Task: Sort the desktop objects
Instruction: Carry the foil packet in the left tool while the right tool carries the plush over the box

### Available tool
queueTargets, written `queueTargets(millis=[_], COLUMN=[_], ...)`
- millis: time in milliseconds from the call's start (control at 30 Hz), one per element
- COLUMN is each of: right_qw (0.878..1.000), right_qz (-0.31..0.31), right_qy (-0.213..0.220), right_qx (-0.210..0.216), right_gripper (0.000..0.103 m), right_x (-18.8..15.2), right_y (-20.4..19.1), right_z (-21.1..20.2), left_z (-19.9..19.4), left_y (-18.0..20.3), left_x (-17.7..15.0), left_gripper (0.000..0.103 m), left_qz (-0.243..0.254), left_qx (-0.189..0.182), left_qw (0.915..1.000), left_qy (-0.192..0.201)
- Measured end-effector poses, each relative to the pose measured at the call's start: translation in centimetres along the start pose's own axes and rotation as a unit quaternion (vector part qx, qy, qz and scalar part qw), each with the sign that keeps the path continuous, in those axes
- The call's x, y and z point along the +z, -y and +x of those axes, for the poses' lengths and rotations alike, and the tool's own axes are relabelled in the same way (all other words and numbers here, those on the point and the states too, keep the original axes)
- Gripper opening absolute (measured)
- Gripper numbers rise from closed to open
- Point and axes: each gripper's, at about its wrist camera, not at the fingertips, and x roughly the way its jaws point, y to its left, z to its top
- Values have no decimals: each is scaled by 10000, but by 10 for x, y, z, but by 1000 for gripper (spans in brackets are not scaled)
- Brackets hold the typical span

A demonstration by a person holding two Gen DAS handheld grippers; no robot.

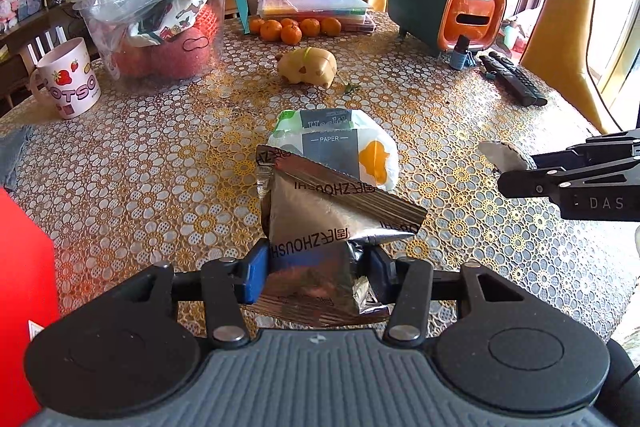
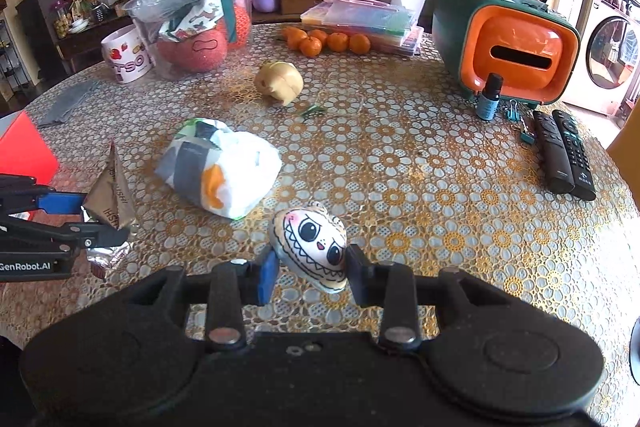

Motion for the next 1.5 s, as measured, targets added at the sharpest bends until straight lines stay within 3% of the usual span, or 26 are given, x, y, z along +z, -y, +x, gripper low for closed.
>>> queueTargets(millis=[733,1000,1500], right_qw=[9923,9828,9640], right_qz=[-637,-1066,-1778], right_qy=[193,187,261], right_qx=[1040,1499,1959], right_gripper=[36,36,36], right_x=[-14,-16,1], right_y=[-115,-176,-280], right_z=[-93,-111,-105], left_z=[-136,-177,-225], left_y=[-37,-74,-171], left_x=[-55,-78,-109], left_gripper=[49,49,49], left_qz=[-607,-890,-1359], left_qx=[8,222,1039], left_qw=[9961,9929,9814], left_qy=[641,757,866])
